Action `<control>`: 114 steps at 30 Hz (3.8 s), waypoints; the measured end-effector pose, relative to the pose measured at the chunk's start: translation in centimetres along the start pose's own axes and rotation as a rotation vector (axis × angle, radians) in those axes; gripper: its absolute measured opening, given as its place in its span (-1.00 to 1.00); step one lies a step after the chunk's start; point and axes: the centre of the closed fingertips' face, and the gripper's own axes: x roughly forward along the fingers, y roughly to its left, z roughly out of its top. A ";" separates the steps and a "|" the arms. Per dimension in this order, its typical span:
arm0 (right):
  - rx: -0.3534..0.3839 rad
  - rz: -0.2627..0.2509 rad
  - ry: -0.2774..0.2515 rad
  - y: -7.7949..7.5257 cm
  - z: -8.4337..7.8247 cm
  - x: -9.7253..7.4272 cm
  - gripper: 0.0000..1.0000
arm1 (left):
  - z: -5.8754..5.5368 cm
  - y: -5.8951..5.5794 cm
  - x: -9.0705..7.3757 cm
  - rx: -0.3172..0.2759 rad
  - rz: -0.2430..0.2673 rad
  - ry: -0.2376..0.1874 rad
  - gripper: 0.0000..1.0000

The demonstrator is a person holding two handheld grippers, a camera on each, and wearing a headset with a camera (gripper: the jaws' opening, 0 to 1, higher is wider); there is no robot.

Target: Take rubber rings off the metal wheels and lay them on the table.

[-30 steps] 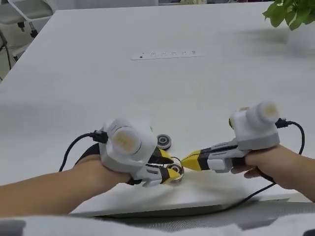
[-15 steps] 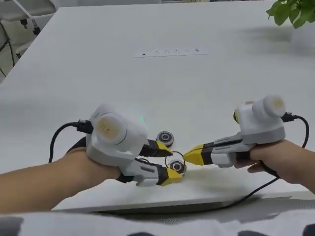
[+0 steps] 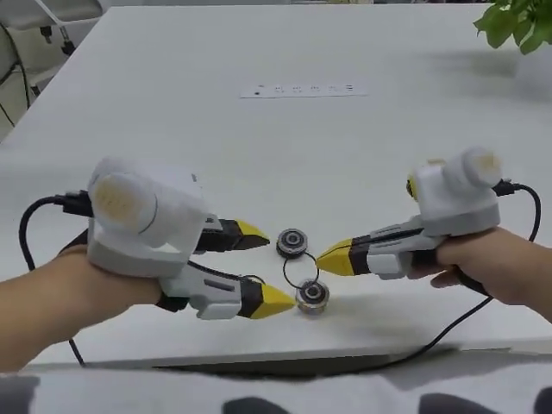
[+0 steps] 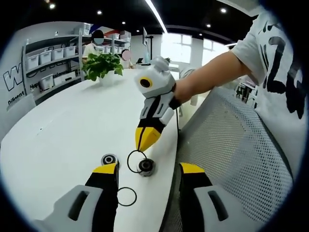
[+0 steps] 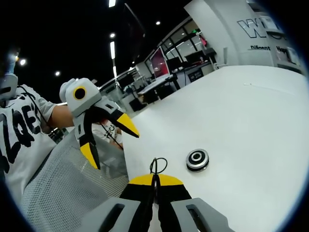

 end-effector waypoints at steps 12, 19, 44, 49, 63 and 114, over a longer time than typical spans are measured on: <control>-0.019 0.036 0.020 0.5 1.3 2.7 -1.00 | -1.1 1.3 -3.0 -0.054 0.064 -0.017 0.13; -0.022 0.057 0.052 0.8 1.0 4.3 -1.00 | -2.2 2.0 -4.2 -0.084 0.100 -0.016 0.18; 0.014 0.039 0.131 -0.6 -1.1 7.3 -1.00 | -3.8 2.4 -6.0 -0.131 0.157 -0.012 0.36; 0.020 0.028 0.145 -0.8 -1.6 7.5 -1.00 | -4.1 2.4 -6.0 -0.140 0.158 -0.007 0.36; 0.015 -0.035 0.175 -1.9 -2.5 7.5 -1.00 | -4.6 2.4 -5.8 -0.152 0.158 0.006 0.35; -0.025 -0.123 -0.018 -3.5 1.8 1.6 -0.48 | -2.8 5.3 -2.9 -0.129 0.134 0.037 0.23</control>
